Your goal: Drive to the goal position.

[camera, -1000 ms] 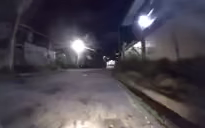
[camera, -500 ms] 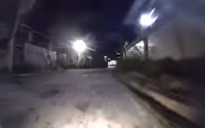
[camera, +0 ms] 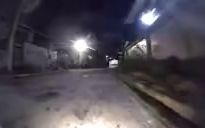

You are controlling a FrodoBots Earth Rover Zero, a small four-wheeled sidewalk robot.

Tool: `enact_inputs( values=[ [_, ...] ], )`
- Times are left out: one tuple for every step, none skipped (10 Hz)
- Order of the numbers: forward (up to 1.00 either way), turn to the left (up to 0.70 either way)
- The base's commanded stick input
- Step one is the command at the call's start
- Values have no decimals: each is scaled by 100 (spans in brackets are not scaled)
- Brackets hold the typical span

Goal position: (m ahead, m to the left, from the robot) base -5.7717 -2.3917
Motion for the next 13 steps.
enact_inputs(
  values=[
    [50,0],
    [50,0],
    [50,0],
    [50,0],
    [50,0],
    [50,0],
    [50,0],
    [50,0],
    [50,0],
    [50,0],
    [50,0],
    [50,0],
    [50,0]
  ],
)
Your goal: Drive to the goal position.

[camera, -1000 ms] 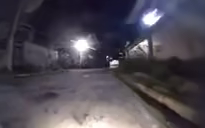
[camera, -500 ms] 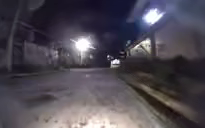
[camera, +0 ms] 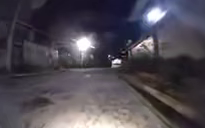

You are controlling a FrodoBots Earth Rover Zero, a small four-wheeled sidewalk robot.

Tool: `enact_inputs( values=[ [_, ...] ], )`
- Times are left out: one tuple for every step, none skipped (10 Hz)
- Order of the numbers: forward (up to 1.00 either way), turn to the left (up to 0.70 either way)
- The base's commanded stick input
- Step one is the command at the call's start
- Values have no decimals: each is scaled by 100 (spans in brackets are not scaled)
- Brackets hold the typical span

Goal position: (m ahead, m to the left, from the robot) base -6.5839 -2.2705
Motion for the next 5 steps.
enact_inputs(
  values=[
    [50,0],
    [50,0],
    [50,0],
    [50,0],
    [50,0]
  ],
)
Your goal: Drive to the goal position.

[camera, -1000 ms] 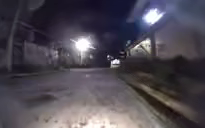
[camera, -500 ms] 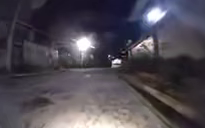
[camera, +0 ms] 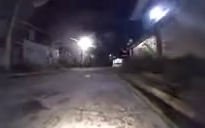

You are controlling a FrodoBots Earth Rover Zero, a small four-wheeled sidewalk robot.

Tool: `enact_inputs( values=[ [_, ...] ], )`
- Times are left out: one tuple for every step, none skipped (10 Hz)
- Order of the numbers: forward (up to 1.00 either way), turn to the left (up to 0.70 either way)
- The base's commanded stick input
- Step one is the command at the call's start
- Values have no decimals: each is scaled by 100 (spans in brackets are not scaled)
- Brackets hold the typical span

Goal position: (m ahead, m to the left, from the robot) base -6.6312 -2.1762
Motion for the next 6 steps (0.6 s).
enact_inputs(
  values=[
    [50,0],
    [50,0],
    [50,0],
    [50,0],
    [50,0],
    [50,0]
  ],
)
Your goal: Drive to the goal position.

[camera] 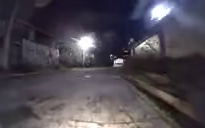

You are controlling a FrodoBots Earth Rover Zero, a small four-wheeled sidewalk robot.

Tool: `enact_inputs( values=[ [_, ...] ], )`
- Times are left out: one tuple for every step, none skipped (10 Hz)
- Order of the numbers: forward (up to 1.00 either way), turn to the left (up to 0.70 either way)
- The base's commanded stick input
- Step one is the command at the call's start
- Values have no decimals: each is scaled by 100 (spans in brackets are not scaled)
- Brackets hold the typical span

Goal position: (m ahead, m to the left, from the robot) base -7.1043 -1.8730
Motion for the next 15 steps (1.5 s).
enact_inputs(
  values=[
    [50,0],
    [50,0],
    [50,0],
    [50,0],
    [50,0],
    [50,0],
    [50,0],
    [50,0],
    [50,0],
    [50,0],
    [50,0],
    [50,0],
    [50,0],
    [50,0],
    [50,0]
  ],
)
